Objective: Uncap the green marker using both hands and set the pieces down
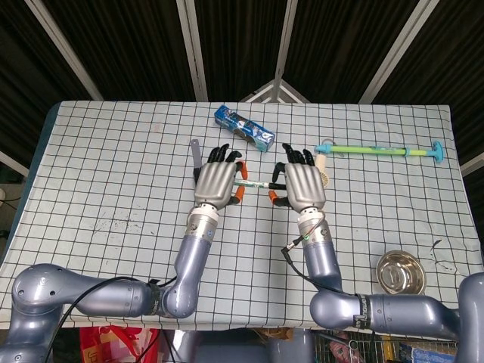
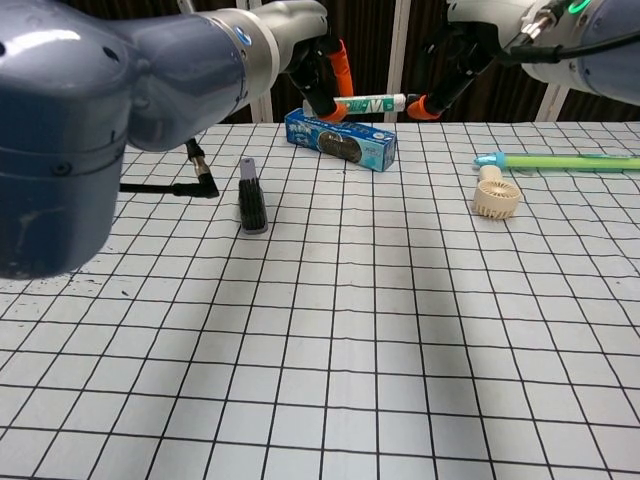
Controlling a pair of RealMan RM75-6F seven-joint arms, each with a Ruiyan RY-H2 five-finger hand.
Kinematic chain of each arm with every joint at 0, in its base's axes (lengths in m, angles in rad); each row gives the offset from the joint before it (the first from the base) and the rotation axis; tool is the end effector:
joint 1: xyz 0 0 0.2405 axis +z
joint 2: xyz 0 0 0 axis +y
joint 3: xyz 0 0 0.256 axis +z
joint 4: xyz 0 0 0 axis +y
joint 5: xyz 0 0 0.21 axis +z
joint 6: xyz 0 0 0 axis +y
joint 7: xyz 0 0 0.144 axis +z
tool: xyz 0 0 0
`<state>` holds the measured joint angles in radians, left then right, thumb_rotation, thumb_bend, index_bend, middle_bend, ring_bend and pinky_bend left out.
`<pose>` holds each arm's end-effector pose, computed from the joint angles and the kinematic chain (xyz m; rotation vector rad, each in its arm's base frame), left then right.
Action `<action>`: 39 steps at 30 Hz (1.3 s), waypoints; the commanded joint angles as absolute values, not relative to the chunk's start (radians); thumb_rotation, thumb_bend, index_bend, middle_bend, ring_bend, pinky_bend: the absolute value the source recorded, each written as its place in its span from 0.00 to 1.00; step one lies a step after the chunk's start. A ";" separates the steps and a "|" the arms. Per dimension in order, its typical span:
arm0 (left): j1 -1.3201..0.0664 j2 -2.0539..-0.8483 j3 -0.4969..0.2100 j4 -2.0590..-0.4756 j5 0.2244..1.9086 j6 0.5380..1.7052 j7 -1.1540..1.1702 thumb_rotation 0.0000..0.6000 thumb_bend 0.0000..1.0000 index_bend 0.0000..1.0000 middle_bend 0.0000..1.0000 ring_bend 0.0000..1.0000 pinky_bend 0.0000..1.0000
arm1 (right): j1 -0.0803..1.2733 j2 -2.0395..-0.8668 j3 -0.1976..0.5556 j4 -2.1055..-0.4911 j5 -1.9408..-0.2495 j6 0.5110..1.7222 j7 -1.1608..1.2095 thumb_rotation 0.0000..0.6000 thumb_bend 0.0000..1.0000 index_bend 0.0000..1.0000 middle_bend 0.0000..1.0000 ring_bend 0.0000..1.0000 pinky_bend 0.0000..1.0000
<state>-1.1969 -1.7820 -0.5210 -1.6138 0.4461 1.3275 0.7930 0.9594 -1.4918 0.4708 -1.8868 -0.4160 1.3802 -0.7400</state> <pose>0.0461 0.3662 -0.0199 -1.5863 -1.0903 -1.0761 -0.0438 -0.3612 0.0543 1.4323 -1.1602 0.9752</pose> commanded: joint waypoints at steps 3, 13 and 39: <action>-1.192 -1.776 -0.520 -1.619 0.450 1.329 0.790 1.00 0.57 0.62 0.18 0.00 0.00 | 0.958 -1.487 0.468 -1.885 -0.411 1.380 -0.736 1.00 0.34 0.55 0.08 0.12 0.02; -1.187 -1.769 -0.515 -1.629 0.450 1.336 0.795 1.00 0.57 0.62 0.18 0.00 0.00 | 0.944 -1.463 0.458 -1.898 -0.407 1.372 -0.720 1.00 0.35 0.56 0.08 0.12 0.02; -1.191 -1.781 -0.507 -1.599 0.446 1.314 0.792 1.00 0.57 0.62 0.18 0.00 0.00 | 0.950 -1.454 0.447 -1.904 -0.400 1.371 -0.710 1.00 0.40 0.71 0.10 0.14 0.02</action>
